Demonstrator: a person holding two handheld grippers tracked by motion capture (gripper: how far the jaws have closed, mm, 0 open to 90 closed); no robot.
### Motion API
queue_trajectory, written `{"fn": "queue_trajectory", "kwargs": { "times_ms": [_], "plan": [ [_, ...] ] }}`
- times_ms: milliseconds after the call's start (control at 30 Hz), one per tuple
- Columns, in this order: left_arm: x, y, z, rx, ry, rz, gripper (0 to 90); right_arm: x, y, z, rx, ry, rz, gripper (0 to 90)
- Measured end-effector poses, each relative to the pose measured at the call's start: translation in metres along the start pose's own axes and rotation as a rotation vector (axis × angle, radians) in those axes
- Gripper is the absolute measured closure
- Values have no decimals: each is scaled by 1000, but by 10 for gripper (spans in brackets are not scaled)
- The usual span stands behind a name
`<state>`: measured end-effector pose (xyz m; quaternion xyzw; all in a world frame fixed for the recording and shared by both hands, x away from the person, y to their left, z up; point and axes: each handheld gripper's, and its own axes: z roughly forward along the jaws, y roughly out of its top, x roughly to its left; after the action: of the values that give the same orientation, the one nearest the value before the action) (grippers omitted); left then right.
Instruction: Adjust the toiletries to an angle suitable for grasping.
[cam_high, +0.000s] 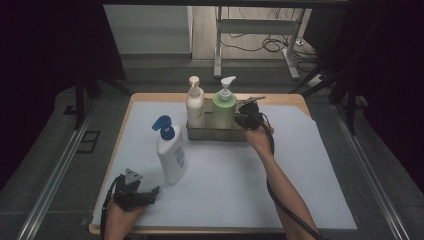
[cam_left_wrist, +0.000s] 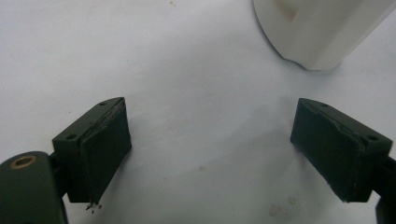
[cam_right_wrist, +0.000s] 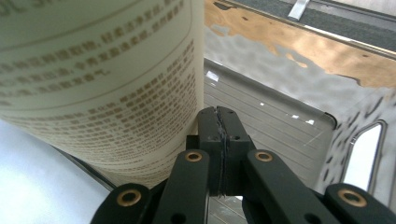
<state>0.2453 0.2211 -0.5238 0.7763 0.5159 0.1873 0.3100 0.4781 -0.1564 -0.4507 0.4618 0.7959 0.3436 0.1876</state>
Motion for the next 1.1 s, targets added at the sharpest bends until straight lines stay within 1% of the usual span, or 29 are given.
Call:
{"fn": "queue_trajectory", "kwargs": {
  "times_ms": [67, 367, 500, 533, 600, 700, 900, 1100],
  "plan": [
    [0, 0, 0, 0, 0, 0, 114, 1, 0, 1, 4, 10, 1, 887],
    [0, 0, 0, 0, 0, -1, 115, 14, 2, 5, 8, 28, -35, 880],
    [0, 0, 0, 0, 0, -1, 115, 21, 4, 6, 4, 43, -53, 876],
    [0, 0, 0, -1, 0, -1, 115, 23, 4, 7, 5, 44, -57, 882],
    [0, 0, 0, 0, 0, -1, 115, 26, 5, 7, 4, 28, -73, 885],
    [0, 0, 0, 0, -1, -1, 115, 25, 5, 7, 8, 36, -59, 889],
    [0, 0, 0, -2, 0, -4, 114, 28, 6, 6, 8, 22, -58, 892],
    [0, 0, 0, -2, -1, -4, 114, 28, 4, 6, 4, 27, -43, 891]
  ]
}}
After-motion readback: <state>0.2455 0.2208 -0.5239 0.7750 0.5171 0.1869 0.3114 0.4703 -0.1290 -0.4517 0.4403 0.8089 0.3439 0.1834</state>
